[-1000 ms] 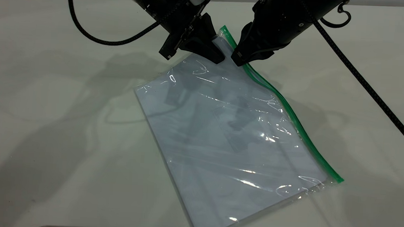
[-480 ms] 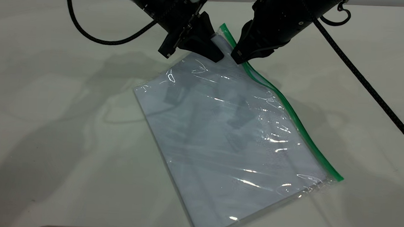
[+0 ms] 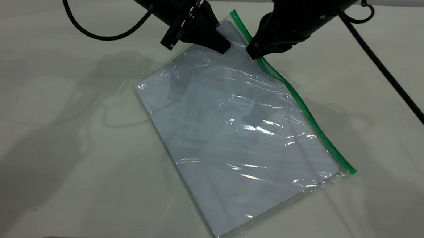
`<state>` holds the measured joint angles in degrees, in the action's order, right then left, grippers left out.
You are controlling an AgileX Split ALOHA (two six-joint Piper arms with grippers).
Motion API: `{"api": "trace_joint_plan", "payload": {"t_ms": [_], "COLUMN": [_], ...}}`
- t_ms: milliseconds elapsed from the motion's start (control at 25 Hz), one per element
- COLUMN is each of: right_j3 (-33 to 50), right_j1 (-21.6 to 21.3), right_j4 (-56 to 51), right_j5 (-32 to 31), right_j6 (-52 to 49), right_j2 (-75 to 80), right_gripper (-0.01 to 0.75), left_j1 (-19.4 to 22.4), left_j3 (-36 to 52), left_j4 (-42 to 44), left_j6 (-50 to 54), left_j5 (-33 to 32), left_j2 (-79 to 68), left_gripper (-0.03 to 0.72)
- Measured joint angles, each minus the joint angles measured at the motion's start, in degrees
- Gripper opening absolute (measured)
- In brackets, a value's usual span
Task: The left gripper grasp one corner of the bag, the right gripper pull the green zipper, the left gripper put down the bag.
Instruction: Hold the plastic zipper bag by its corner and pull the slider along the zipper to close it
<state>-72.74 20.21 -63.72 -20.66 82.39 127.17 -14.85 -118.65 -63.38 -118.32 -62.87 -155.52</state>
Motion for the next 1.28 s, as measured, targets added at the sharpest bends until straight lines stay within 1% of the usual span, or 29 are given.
{"api": "trace_joint_plan", "payload": {"t_ms": [240,560,800,1040,1280], "right_j3": [0.12,3.02,5.21,6.7,6.81], "right_j1": [-1.62,-3.75,-6.72,-10.2,-11.71], "right_j4": [0.1,0.7,1.55,1.82,1.82], "right_j5": [-1.01,-0.47,-0.71,-1.05,-2.51], "right_j6": [-0.29,-0.29,-0.77,-1.0,-1.34], "right_j2": [0.11,0.11,0.37,0.62,0.62], "right_gripper": [0.033,0.033,0.034,0.037,0.038], "left_j1": [0.1,0.5,1.99,3.76,3.9], "left_j3": [-0.08,-1.61,-1.65,-1.65,-1.71], "left_j4": [-0.86,-0.68,-0.85,1.01,3.32], "left_j6": [0.05,1.35,3.24,4.96,7.6], "left_j5": [-0.05,-0.74,-0.86,-0.8,-0.8], "left_j2": [0.0,0.0,0.0,0.0,0.05], "left_gripper": [0.053,0.053,0.053,0.053,0.053]}}
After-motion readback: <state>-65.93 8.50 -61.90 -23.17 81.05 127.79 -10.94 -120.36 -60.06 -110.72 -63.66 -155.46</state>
